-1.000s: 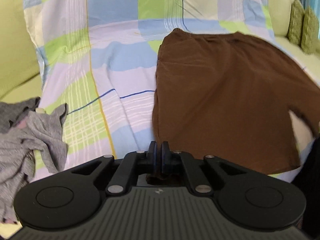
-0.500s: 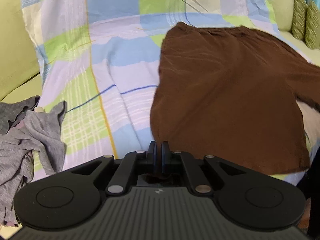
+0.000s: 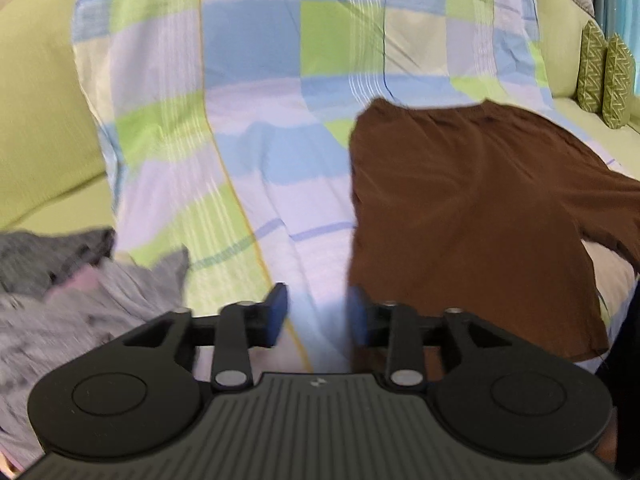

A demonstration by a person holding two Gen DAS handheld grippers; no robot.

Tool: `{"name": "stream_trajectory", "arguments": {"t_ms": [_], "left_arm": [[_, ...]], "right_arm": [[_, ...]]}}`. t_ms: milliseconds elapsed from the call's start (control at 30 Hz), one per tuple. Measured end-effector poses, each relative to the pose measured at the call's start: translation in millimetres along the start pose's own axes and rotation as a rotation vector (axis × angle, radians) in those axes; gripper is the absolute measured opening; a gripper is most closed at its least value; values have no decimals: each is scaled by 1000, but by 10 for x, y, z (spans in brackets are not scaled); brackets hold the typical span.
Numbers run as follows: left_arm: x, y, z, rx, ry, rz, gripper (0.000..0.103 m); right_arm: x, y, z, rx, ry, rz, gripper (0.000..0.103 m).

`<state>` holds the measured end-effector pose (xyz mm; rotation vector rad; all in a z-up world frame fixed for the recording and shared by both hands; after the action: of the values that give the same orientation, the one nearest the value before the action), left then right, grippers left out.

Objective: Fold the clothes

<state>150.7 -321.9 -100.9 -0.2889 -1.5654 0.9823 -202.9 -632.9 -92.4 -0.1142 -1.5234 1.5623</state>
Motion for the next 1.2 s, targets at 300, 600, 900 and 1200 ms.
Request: {"name": "stream_trajectory", "arguments": {"t_ms": [300,600,900,1200], "left_arm": [[181,-102,-333,-31,23,69,52],[241,-26,-641,-17,56,107,52],[118,-71,-764,-83,60,119,55],[-553,-597,-292,-533,99,138,64]], "right_arm": [[308,-495,-2767,357,-444,142,29],[114,-356,-4275,524,-490,105,27],[-48,-274,-4227,509,-397,121,6],[149,-928,-3307,73,-507,108,6]]}}
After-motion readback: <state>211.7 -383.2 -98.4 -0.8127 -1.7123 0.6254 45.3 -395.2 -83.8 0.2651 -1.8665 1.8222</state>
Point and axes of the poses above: each gripper's, at about its wrist camera, not at the fingertips, and x roughly against the way its jaws point, z to its right, y to its underside, the point moved 10 cm from there along -x, roughly the way its jaws point, and after that the axes turned 10 degrees about y, right-handed, at the moved point
